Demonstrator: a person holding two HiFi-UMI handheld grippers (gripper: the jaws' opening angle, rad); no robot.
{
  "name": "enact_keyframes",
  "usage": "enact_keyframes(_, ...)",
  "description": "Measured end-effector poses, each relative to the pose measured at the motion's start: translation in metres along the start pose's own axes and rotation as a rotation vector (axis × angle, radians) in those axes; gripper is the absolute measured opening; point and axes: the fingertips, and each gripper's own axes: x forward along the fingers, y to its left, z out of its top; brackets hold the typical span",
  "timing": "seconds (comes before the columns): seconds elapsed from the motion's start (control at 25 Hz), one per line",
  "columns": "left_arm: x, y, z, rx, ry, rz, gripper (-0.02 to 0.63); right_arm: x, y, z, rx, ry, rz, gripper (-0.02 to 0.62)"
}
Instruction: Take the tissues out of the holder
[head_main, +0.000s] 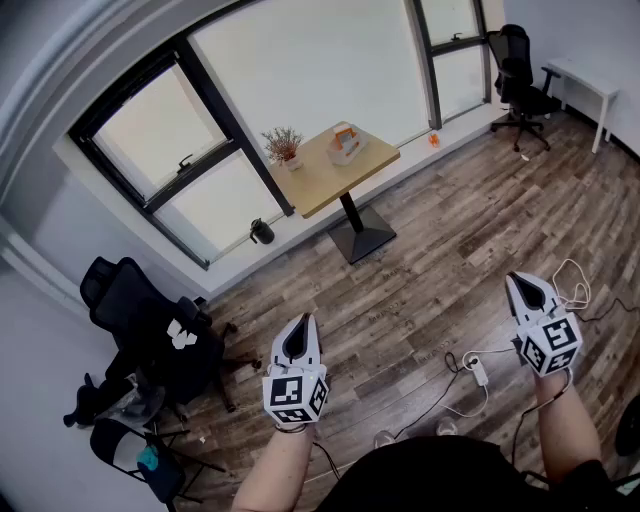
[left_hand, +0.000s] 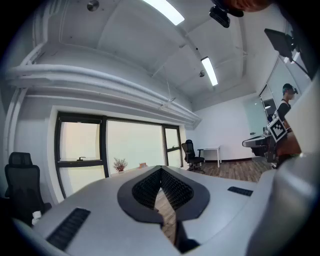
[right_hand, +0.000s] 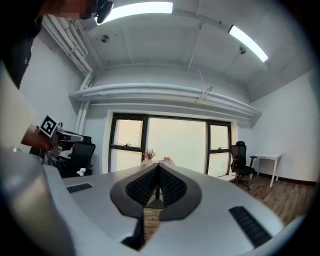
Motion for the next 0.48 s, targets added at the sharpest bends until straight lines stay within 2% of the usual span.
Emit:
enact_keyframes(0.2, 0.009, -0.03, 0.013, 0.018, -0.022, 0.002, 0.005, 0.0, -0.022, -0.001, -0.011, -0.007, 0.025, 0.005)
enact_keyframes(0.48, 0.029, -0.072, 0.012, 0.03, -0.004, 0.019, 0.005, 0.008, -0.059, -0.013, -0.002, -0.005, 0.071, 0.005)
